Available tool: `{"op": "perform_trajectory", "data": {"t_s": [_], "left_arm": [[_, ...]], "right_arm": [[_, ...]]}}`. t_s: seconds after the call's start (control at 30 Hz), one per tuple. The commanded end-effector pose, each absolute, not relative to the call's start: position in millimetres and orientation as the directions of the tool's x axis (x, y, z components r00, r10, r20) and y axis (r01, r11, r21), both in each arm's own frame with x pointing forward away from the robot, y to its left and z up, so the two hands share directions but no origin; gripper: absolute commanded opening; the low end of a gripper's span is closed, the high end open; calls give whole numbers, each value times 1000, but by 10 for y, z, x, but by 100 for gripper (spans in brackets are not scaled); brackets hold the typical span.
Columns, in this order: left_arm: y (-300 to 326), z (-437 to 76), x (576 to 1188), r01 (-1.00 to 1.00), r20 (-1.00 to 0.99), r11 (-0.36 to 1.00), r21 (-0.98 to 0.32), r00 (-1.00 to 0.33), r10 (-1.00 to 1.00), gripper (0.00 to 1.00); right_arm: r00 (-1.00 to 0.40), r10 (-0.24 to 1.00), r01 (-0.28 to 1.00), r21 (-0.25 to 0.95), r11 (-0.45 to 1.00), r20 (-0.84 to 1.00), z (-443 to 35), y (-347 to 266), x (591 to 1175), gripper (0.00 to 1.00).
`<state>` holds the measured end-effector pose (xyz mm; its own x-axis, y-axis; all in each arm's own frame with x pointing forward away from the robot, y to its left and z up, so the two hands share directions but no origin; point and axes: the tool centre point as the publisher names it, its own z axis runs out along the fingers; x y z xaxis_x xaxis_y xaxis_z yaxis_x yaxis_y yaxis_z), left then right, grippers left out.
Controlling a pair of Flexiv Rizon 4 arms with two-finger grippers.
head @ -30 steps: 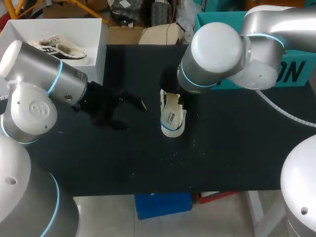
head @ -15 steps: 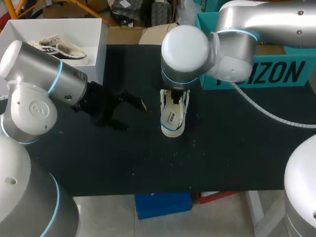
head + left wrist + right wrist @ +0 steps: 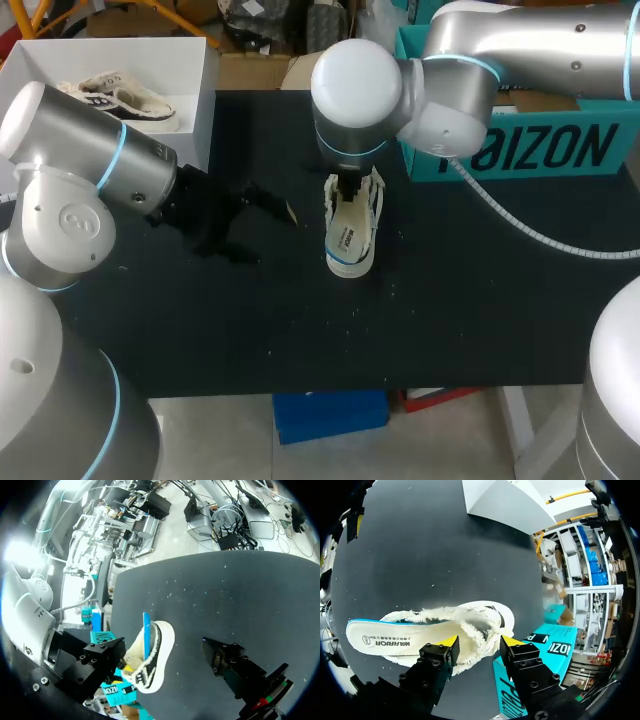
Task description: Take the shoe out of the shoebox, open the shoe tongue, remove and reinsert the insole, then place the shoe into the shoebox
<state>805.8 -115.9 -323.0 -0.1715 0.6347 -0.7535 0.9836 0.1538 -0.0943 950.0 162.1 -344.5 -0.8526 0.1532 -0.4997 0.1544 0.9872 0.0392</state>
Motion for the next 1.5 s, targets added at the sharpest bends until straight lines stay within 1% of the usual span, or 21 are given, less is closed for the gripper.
{"op": "perform_trajectory", "data": {"t_s": [0.03,0.07,0.1,0.13,0.2,0.77,1.1,1.2,1.27,1.5], "left_arm": [[-1158,-3233,8043,983,-754,157,-90,-170,635,100],[-1158,-3233,8043,983,-754,157,-90,-170,635,100],[-1158,-3233,8043,983,-754,157,-90,-170,635,100],[-1158,-3233,8043,983,-754,157,-90,-170,635,100],[-1158,-3233,8043,983,-754,157,-90,-170,635,100],[-1158,-3233,8043,983,-754,157,-90,-170,635,100],[-1158,-3233,8043,983,-754,157,-90,-170,635,100],[-1158,-3233,8043,983,-754,157,-90,-170,635,100],[-1158,-3233,8043,983,-754,157,-90,-170,635,100],[-1158,-3233,8043,983,-754,157,-90,-170,635,100]], "right_arm": [[-857,161,164,37,986,-490,-3591,1640,9545,44],[-858,163,167,35,985,-487,-3612,1635,9543,42],[-859,168,172,35,984,-484,-3621,1635,9542,35],[-859,170,175,35,984,-483,-3622,1635,9541,25],[-858,174,180,35,983,-483,-3622,1634,9540,0],[-863,142,159,6,987,-484,-3327,1569,9565,0],[-908,91,124,-55,991,-409,-3230,1599,9582,0],[-935,49,75,-61,995,-350,-3257,1644,9578,0],[-936,41,74,-81,994,-350,-3253,1647,9576,0],[-941,29,60,-84,995,-337,-3258,1643,9582,0]]}}
